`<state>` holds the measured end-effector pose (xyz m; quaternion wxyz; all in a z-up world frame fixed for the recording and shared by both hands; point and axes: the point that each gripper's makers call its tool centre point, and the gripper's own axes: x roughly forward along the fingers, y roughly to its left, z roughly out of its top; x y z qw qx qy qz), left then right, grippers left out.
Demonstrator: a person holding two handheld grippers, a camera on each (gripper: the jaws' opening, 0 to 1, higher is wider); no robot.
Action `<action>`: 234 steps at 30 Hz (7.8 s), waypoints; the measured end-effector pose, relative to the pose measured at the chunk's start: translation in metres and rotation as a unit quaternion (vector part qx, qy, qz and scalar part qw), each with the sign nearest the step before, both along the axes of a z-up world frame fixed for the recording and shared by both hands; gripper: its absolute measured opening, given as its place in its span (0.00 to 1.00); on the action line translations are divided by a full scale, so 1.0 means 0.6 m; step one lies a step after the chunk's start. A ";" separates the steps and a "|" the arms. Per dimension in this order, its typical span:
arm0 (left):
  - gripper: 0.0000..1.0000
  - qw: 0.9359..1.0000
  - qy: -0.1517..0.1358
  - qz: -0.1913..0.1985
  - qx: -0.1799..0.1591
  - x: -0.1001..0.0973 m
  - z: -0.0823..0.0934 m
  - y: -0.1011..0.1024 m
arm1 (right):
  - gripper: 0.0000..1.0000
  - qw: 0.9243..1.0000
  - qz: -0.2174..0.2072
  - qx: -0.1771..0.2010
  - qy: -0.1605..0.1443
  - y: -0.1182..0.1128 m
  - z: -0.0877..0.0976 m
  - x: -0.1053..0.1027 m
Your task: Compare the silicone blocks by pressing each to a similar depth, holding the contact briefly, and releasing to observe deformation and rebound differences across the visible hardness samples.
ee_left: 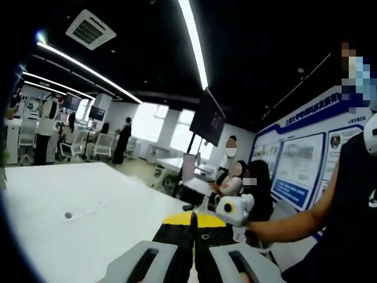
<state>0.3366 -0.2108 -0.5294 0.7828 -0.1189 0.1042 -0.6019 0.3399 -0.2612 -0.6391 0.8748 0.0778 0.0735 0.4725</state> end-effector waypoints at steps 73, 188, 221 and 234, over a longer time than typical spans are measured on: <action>0.00 0.999 -0.033 0.019 -0.010 -0.039 -0.004 0.086 | 0.02 0.982 0.177 0.015 0.068 0.143 0.073 -0.069; 0.00 0.999 -0.017 0.021 -0.037 -0.039 -0.008 0.021 | 0.96 0.998 -0.038 -0.038 -0.037 0.034 0.057 -0.011; 0.00 0.990 0.086 0.109 -0.030 -0.022 -0.189 -0.005 | 0.96 0.987 -0.124 -0.103 0.025 -0.068 -0.115 -0.042; 0.00 0.981 0.150 0.115 -0.042 -0.024 -0.251 -0.004 | 0.96 0.985 -0.120 -0.108 0.054 -0.060 -0.155 -0.057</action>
